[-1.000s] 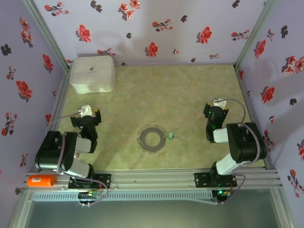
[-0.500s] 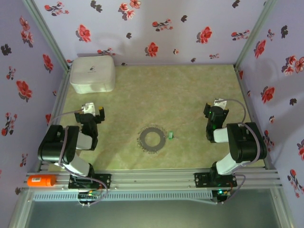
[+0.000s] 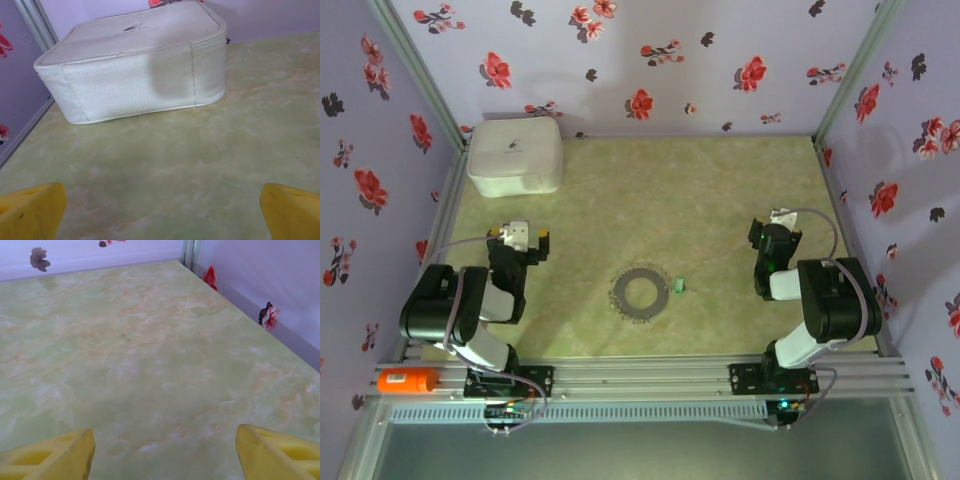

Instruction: Put the keys on the keyring

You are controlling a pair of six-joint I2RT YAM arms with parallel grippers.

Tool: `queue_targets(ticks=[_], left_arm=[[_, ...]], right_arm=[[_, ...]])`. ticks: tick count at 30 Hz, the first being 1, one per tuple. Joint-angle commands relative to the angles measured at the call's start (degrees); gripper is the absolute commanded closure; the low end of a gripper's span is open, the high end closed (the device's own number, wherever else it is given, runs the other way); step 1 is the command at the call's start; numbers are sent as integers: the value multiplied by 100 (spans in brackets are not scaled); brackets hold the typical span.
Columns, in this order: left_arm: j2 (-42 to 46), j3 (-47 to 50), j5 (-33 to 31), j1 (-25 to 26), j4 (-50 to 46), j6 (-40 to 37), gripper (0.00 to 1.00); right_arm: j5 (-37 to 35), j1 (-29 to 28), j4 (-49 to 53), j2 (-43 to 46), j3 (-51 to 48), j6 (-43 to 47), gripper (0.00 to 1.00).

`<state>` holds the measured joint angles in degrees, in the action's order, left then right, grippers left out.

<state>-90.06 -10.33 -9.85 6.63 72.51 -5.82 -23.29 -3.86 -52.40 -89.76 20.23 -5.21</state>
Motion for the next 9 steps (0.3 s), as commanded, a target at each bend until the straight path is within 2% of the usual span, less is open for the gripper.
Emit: queue_targets(ticks=[1, 5, 9], left_arm=[[-58, -129, -54, 14, 34, -94, 0], [28, -297, -96, -48, -373, 11, 0], [8, -189, -90, -59, -118, 7, 0]], right_arm=[[26, 43, -24, 29, 103, -136, 24], [26, 43, -24, 29, 95, -138, 24], [26, 43, -30, 45, 93, -142, 23]])
